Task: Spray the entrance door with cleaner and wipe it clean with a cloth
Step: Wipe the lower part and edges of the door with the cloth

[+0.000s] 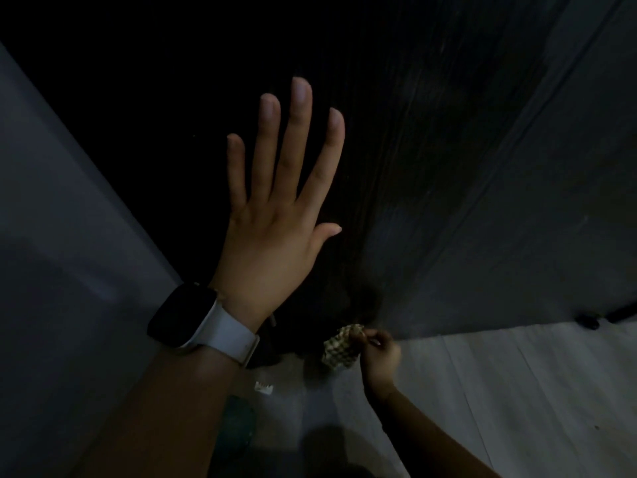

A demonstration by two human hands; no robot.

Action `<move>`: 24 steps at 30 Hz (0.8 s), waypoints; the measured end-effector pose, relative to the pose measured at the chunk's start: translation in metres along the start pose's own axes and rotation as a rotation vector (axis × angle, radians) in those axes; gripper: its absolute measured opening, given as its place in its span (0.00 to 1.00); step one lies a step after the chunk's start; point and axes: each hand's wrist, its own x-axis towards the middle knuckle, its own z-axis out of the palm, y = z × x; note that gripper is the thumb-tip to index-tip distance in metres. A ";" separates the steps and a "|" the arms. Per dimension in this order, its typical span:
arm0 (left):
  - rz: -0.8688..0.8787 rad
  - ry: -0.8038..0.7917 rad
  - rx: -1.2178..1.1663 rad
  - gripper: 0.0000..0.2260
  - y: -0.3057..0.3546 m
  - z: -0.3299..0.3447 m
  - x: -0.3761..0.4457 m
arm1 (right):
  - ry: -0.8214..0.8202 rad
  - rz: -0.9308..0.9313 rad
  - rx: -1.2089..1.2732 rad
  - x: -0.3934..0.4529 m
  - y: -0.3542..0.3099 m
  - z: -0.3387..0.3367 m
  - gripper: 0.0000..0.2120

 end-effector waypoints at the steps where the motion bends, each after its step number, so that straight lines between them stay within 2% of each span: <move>1: 0.000 -0.003 0.003 0.46 0.000 0.000 0.000 | 0.010 -0.058 0.027 -0.003 -0.010 -0.004 0.09; 3: 0.000 -0.005 0.022 0.46 0.001 0.000 -0.001 | 0.030 -0.181 0.086 -0.007 -0.029 -0.011 0.07; 5: -0.003 -0.002 0.037 0.47 0.002 0.000 -0.001 | 0.017 -0.215 0.122 -0.004 -0.037 -0.018 0.05; 12: -0.004 0.008 0.010 0.48 0.002 0.000 0.001 | 0.118 0.022 -0.051 0.030 0.004 -0.045 0.04; 20: 0.003 0.020 -0.001 0.47 0.001 0.002 -0.001 | 0.158 -0.333 0.164 -0.002 -0.076 -0.051 0.04; 24: 0.004 0.010 -0.012 0.46 0.001 0.000 -0.002 | 0.150 -0.274 0.205 -0.002 -0.066 -0.044 0.08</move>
